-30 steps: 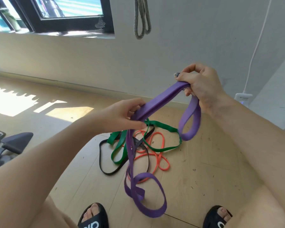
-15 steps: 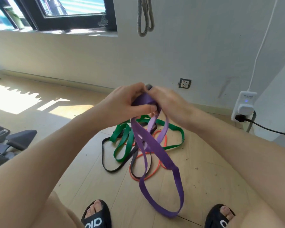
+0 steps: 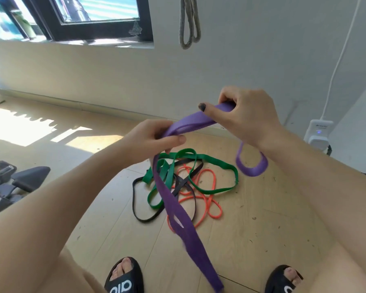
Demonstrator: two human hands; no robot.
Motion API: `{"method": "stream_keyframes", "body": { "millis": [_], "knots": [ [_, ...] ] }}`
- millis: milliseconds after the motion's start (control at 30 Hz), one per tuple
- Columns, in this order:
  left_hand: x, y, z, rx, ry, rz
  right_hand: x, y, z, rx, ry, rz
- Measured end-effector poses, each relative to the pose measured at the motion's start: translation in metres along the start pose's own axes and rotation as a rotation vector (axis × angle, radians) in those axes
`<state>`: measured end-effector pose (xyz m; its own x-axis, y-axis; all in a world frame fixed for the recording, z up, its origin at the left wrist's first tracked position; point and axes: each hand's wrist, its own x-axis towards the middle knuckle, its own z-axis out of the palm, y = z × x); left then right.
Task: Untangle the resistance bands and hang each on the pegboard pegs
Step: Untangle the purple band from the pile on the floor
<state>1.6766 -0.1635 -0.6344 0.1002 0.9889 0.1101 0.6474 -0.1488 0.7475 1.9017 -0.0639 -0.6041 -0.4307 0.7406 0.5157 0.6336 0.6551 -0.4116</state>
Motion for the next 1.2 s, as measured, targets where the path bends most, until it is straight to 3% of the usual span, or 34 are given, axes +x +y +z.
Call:
{"method": "stream_keyframes", "body": {
  "millis": [200, 333, 467, 533, 633, 767, 833, 1067, 1200],
  "knots": [
    [-0.003, 0.001, 0.000, 0.169, -0.068, -0.006, -0.002, 0.015, -0.004, 0.074, -0.073, -0.032],
    [-0.003, 0.010, -0.015, 0.082, 0.002, 0.007, 0.003, 0.031, -0.014, 0.156, -0.049, 0.024],
    [-0.005, 0.007, 0.003, 0.461, -0.126, 0.049, 0.001, 0.036, -0.017, 0.247, -0.045, 0.074],
    [-0.004, 0.007, 0.000, 0.419, -0.048, 0.063, -0.003, 0.041, -0.015, 0.209, -0.158, 0.097],
    [-0.010, 0.023, -0.017, 0.101, 0.127, 0.042, -0.009, 0.043, -0.014, 0.191, -0.401, 0.129],
    [-0.016, 0.040, -0.016, 0.006, 0.116, 0.088, -0.025, 0.027, -0.008, 0.307, -0.720, 0.138],
    [-0.015, 0.044, -0.011, 0.030, 0.111, 0.100, -0.032, 0.015, -0.001, 0.409, -0.789, 0.127],
    [-0.014, 0.047, -0.005, 0.106, 0.117, 0.089, -0.035, -0.015, 0.005, 0.581, -0.536, 0.070],
    [-0.014, 0.029, -0.003, 0.116, -0.032, 0.033, -0.026, -0.010, -0.003, 0.609, -0.411, 0.109]
  ]
}}
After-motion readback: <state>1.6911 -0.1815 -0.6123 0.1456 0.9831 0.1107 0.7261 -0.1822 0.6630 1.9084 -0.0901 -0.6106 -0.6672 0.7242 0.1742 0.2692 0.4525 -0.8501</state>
